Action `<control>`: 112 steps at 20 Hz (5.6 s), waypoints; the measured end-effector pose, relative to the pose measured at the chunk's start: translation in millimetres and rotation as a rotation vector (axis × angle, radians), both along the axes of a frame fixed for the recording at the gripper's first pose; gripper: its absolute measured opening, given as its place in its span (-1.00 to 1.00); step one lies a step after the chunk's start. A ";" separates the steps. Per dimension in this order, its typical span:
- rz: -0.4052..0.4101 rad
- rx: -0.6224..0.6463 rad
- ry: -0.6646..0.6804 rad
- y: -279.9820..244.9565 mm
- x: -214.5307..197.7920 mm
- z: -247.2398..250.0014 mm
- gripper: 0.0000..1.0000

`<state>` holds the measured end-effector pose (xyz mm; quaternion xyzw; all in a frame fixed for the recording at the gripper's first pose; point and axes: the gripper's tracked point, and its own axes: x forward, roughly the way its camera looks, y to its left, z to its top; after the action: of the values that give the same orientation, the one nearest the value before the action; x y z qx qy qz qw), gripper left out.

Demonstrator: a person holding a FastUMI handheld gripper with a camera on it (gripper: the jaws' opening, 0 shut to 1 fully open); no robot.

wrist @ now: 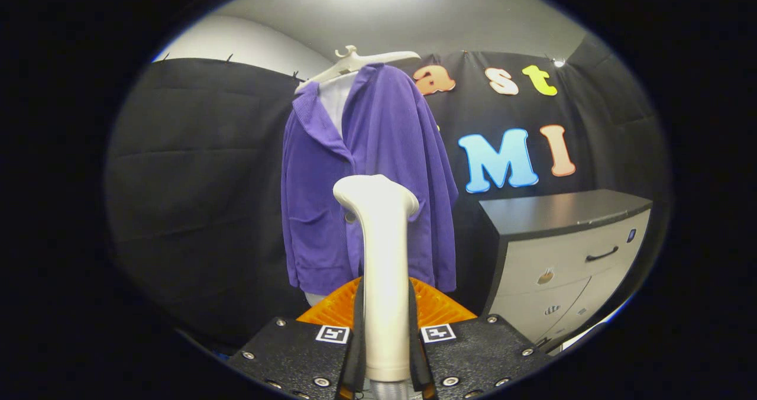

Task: Iron the clothes twice with a garment steamer, once on the left side and once on the right side.

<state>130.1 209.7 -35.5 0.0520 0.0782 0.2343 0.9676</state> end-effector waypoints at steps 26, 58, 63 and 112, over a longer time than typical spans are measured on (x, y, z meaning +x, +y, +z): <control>0.084 0.057 -0.204 180.5 116.4 180.6 -0.40; 0.188 -0.142 0.016 163.3 38.4 4.3 -0.39; 0.200 -0.170 0.070 157.3 31.6 -29.8 -0.39; -0.157 0.015 -0.018 -225.9 -45.2 28.8 -0.39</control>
<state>84.9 -16.2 -6.7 0.0630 0.0637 0.1587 0.9833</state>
